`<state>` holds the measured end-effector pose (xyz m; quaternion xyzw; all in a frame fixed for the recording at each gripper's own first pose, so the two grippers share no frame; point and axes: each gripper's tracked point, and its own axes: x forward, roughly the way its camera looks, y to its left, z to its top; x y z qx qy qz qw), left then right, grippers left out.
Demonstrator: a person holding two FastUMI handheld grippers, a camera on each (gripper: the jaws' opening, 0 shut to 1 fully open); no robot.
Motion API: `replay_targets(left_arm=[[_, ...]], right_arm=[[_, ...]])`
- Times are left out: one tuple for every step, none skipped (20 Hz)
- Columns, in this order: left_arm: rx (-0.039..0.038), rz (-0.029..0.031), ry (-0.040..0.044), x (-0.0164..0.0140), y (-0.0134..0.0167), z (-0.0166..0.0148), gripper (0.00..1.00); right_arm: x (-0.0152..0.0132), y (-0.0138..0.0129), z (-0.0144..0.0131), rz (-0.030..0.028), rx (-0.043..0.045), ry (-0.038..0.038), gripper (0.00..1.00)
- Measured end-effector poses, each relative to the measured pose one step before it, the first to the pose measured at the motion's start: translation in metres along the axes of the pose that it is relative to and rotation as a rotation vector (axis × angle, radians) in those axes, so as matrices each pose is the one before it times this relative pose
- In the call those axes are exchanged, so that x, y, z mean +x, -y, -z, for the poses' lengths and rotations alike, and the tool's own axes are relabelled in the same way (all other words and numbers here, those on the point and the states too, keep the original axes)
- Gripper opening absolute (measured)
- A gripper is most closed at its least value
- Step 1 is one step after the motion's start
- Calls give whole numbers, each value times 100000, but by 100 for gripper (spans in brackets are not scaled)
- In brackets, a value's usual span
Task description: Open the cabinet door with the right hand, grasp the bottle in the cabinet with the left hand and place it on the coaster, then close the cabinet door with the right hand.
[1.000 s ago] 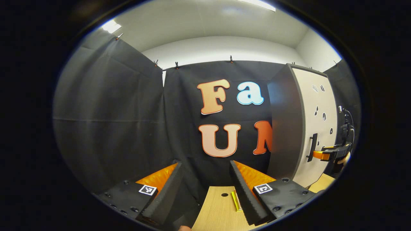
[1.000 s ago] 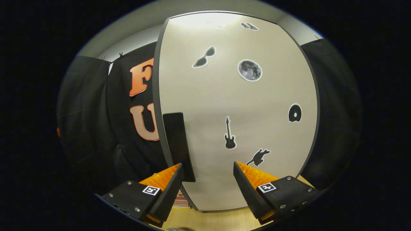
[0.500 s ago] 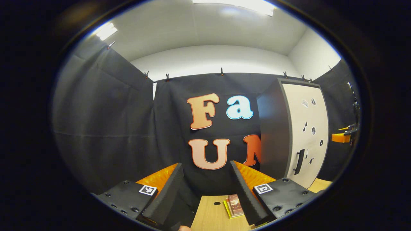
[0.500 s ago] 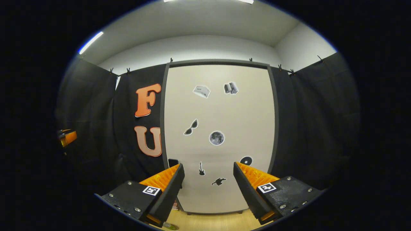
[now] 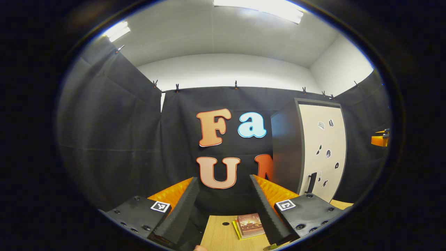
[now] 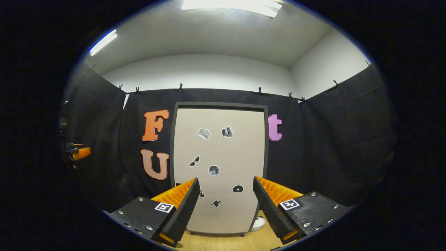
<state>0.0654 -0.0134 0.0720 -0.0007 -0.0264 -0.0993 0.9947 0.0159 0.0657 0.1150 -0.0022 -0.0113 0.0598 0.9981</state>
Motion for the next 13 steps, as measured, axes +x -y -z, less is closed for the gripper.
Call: replay_targets(left_arm=[[457,407,662,-69,99,-238,94],[278,445,276,-113,81,-108,94],[-92,821,-13,-115,219,-62,94],[-420,1084,-303,-230,254,73,94],[-394,906,-488,-100,59,-25,94],[-2,495,-163,1,115,-74,94],[545,-66,278,-156,-194,-220,94],[786,-383,662,-148,-152,-285,94],[814,-277,829,-132,-157,-330,94],[643,-143,755,-58,18,-201,94],[315,247,618,-114,23,-305,94],[150,597,444,-98,242,-91,94],[44,669,245,-42,170,-83,94]], right_arm=[[-316,131,-115,574,-465,2,94],[-476,-16,12,347,-273,36,94],[-321,-38,-140,137,-28,225,94],[-428,-83,-174,-206,52,356,94],[-201,-11,-60,195,147,196,94],[-254,-66,-101,158,78,388,94],[-206,-80,-5,193,256,299,94],[-178,28,-108,183,395,253,94],[-133,23,52,192,449,93,94],[-158,19,74,318,342,35,94],[-165,54,70,269,241,89,94],[-147,-77,50,166,96,48,94],[-104,4,56,186,72,-56,95]])
